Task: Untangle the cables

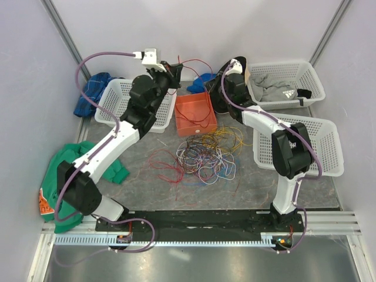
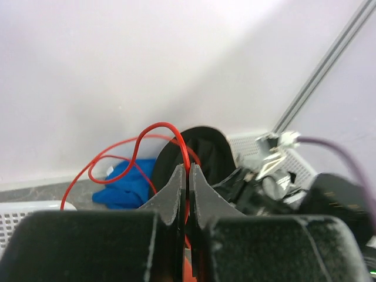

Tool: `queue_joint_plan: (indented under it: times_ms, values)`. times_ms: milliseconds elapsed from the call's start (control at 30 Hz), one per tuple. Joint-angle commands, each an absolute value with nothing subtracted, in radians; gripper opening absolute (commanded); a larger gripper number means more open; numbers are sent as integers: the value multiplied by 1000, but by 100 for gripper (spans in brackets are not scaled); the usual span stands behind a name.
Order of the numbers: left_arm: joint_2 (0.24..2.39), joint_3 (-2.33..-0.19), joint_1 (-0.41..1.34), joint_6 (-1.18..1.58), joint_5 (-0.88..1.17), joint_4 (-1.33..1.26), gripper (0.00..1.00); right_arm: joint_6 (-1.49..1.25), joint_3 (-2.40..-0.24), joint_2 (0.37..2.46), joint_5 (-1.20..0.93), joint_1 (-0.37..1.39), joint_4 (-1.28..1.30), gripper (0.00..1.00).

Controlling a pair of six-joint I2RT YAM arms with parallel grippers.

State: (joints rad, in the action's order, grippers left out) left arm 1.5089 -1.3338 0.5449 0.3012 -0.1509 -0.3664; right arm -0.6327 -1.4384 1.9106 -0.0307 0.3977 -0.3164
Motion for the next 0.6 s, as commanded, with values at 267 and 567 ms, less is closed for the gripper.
queue_joint_plan:
  times_ms: [267, 567]
  values:
    - [1382, -1405, 543, 333, -101, -61, 2, -612, -1506, 2049, 17, 400, -469, 0]
    - [1390, -1394, 543, 296, -182, -6, 2, -592, -1663, 2105, 66, 400, -557, 0]
